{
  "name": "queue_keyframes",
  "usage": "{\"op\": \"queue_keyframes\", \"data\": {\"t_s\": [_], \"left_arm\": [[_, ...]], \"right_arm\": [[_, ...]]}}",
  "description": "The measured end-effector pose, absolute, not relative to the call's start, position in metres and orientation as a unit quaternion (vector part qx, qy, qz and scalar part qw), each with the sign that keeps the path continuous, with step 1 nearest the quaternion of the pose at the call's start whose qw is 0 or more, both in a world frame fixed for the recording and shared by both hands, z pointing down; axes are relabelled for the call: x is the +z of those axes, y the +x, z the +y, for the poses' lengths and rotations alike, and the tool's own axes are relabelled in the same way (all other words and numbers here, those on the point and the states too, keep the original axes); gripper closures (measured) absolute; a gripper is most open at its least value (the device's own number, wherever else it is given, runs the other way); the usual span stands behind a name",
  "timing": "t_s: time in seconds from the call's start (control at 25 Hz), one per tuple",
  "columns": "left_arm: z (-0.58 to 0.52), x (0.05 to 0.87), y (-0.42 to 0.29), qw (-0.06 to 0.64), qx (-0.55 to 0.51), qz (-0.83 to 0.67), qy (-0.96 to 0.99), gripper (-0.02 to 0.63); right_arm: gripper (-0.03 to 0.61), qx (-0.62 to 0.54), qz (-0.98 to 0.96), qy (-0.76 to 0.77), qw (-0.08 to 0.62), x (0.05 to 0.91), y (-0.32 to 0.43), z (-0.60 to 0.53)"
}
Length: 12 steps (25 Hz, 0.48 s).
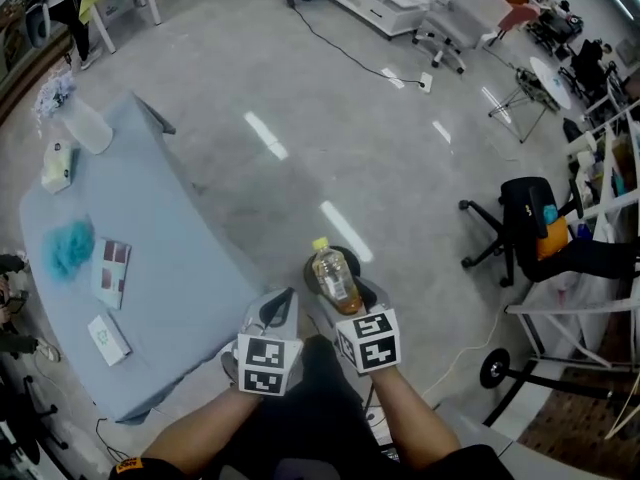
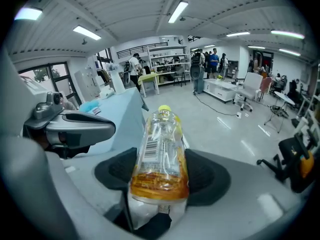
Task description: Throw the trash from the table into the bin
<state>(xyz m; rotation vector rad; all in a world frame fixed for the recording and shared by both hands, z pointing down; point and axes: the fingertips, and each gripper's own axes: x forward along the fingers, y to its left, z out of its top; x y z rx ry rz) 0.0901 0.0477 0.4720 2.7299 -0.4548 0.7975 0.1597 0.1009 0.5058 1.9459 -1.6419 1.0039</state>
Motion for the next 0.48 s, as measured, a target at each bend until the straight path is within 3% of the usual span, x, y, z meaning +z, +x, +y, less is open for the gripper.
{"op": "queue_keyframes", "data": {"t_s": [0.48], "left_arm": [[0.080, 0.576, 0.148, 0.176, 0.331, -0.145, 0.916, 0.606]], "right_arm": [[0.274, 0.413, -0.567, 0.674, 0.232, 0.615, 0.217, 0.134]]}}
